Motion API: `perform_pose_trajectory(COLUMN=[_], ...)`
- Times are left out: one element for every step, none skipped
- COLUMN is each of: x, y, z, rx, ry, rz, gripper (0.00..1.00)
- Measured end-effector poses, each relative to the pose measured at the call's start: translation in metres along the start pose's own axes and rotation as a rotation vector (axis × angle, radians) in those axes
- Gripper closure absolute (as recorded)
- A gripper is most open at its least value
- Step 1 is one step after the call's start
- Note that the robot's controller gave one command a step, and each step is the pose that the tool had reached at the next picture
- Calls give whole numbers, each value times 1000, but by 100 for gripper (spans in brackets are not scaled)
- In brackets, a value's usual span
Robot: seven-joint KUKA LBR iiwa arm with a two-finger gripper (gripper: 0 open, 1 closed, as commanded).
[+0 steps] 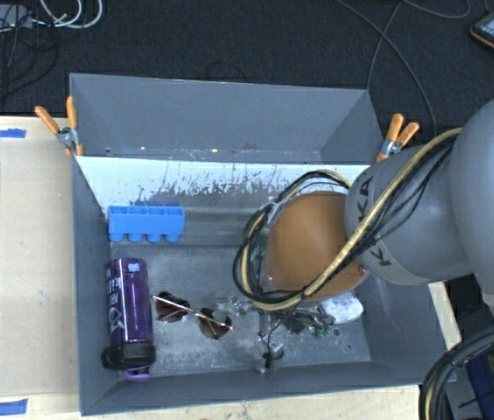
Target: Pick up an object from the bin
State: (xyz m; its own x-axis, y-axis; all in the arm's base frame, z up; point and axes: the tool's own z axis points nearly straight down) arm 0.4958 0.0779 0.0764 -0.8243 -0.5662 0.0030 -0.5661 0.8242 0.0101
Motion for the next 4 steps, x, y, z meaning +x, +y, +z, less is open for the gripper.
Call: perform_pose_trajectory(x=[23, -45, -77, -69], y=[-32, -18, -2, -1], z=[2, 4, 2, -32], rx=[4, 2, 2, -3], ry=[2, 1, 6, 13], rz=[115, -97, 97, 51], gripper=[0, 0, 0, 0])
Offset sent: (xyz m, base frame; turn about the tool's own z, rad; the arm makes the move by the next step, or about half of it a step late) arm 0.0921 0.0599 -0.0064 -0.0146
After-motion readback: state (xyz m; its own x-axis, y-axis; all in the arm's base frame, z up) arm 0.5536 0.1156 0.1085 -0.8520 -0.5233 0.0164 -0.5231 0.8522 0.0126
